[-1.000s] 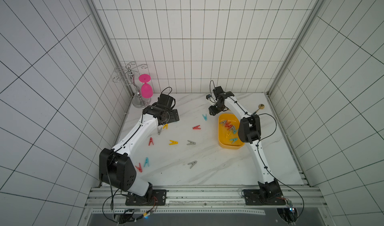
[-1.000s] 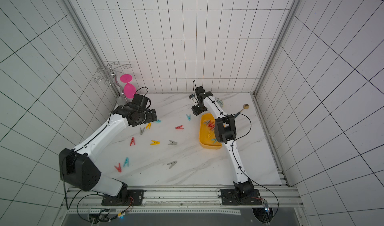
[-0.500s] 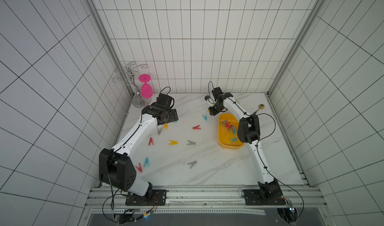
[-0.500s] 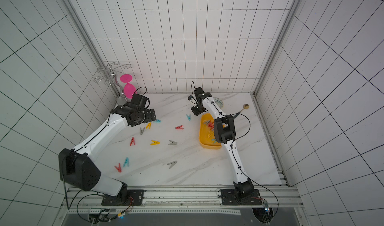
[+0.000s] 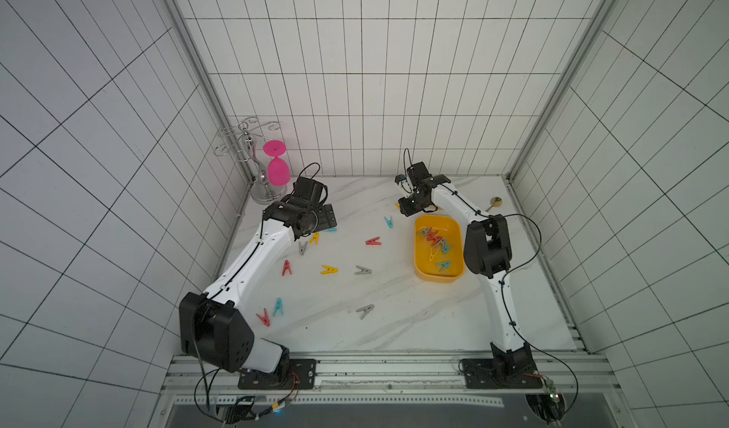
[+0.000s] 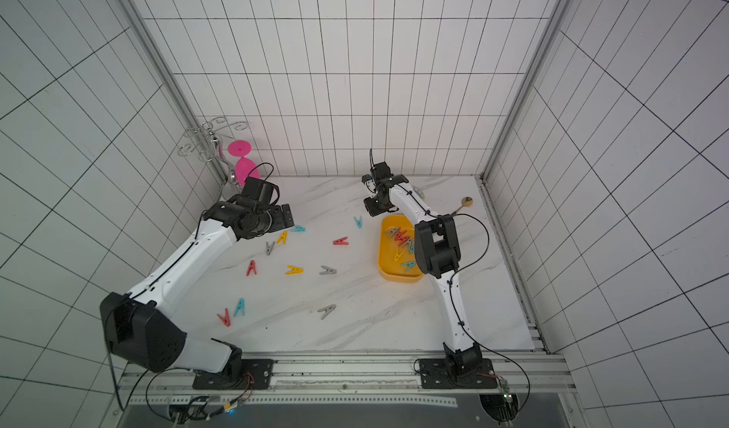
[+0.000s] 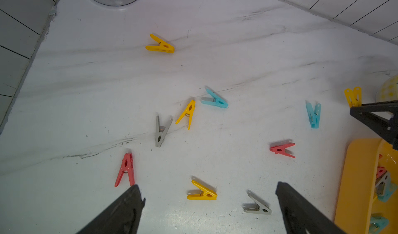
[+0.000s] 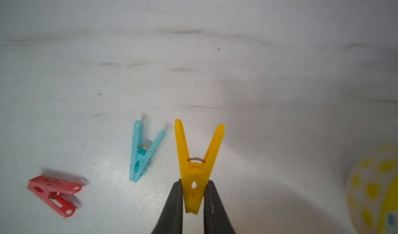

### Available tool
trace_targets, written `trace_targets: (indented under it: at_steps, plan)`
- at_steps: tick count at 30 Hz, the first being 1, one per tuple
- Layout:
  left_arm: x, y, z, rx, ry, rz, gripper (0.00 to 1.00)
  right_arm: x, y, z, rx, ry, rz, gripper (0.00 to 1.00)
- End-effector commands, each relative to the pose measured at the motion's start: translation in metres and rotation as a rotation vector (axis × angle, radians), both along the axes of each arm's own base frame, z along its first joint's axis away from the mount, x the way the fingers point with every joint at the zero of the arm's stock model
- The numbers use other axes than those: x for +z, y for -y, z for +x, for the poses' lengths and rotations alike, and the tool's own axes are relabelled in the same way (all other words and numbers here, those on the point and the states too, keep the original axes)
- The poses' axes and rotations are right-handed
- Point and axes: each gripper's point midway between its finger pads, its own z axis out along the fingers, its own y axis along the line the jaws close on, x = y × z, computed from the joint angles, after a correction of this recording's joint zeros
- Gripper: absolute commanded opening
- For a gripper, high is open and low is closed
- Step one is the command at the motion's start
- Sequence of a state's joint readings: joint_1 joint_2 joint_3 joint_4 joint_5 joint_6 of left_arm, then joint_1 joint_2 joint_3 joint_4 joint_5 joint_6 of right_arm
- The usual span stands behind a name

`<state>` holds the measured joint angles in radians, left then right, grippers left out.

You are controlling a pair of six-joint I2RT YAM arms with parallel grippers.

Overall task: Put the clothespins into the storage box
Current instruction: Pick up the clothespin from the center of the board, then place the clothespin in the storage box.

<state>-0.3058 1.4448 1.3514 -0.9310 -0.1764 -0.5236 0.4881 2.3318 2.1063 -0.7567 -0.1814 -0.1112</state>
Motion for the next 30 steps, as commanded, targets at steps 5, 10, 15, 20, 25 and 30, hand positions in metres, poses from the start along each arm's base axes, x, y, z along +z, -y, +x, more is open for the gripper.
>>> trace_targets:
  at_steps: [5,10,15,20,25,30]
  plan:
    - [0.008,-0.015,-0.007,0.039,0.052,0.035,0.98,0.068,0.014,-0.047,-0.124,0.03,0.1,0.12]
    - [0.012,-0.018,-0.01,0.042,0.079,0.046,0.98,0.045,0.056,-0.114,-0.256,-0.073,0.05,0.13]
    - [0.014,-0.018,-0.015,0.035,0.075,0.036,0.98,0.017,0.094,-0.163,-0.317,-0.116,-0.038,0.13]
    - [0.015,-0.011,-0.018,0.014,0.076,0.004,0.98,-0.01,0.107,-0.181,-0.328,-0.155,-0.084,0.14]
    - [0.015,-0.012,-0.019,0.016,0.068,0.015,0.98,-0.028,0.103,-0.166,-0.356,-0.161,-0.103,0.14]
    - [0.013,-0.015,-0.019,0.022,0.064,0.031,0.98,-0.036,0.096,-0.149,-0.384,-0.147,-0.1,0.16]
